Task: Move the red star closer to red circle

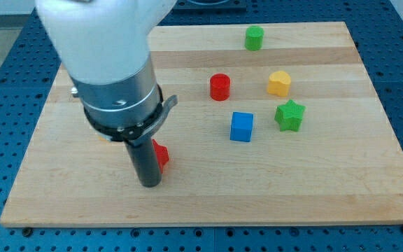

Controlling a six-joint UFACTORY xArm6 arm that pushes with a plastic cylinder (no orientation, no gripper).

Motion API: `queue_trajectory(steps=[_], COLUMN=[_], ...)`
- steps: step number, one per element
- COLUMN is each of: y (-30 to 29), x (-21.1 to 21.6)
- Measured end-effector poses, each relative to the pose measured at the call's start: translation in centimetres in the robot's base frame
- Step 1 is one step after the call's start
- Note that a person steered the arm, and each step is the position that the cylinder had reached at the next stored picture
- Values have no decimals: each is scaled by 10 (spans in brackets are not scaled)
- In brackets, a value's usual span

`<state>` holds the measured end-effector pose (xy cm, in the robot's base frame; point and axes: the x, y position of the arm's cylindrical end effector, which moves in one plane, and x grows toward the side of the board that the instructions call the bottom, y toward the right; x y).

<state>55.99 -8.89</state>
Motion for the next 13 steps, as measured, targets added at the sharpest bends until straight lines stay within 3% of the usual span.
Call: queue_trajectory(steps=[4, 7, 13], y=[-40, -29, 83], x=[-86, -130, -108])
